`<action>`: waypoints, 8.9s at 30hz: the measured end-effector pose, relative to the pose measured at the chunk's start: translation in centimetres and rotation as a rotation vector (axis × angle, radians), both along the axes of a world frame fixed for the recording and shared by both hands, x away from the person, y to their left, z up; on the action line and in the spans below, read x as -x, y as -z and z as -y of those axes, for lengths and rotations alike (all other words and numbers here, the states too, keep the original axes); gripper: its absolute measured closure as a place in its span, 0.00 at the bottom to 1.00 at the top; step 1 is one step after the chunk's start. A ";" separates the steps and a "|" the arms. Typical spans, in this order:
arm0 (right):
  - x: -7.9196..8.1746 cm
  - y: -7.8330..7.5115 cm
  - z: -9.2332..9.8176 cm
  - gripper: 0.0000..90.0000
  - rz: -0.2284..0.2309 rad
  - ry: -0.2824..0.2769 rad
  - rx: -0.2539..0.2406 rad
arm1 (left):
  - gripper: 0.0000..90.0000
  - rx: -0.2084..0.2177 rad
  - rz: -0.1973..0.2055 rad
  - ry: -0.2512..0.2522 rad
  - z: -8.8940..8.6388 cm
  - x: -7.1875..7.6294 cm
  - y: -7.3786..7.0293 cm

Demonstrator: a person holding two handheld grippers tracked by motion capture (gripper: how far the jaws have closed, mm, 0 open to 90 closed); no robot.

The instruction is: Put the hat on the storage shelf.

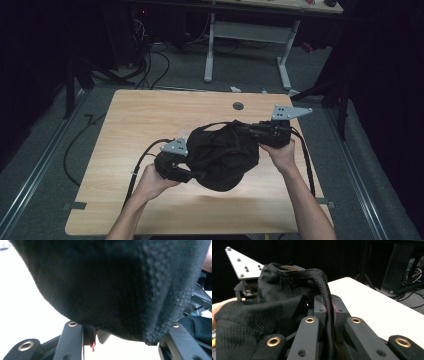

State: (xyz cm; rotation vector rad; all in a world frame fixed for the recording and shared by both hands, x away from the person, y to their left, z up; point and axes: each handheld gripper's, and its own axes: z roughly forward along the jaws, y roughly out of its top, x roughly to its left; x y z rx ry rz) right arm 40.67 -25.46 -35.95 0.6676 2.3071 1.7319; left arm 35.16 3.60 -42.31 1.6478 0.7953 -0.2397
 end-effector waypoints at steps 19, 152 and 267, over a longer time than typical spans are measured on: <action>-1.1 0.4 -0.7 0.79 -0.036 0.028 -0.014 | 0.75 -0.021 0.011 0.003 0.0 0.3 -0.3; 4.0 17.1 3.2 0.40 -0.228 0.619 0.417 | 0.75 -0.022 0.066 -0.914 -2.3 -8.8 -3.4; 4.1 17.1 3.2 0.40 -0.230 0.616 0.418 | 0.17 0.067 0.064 -0.778 -5.7 -4.6 1.7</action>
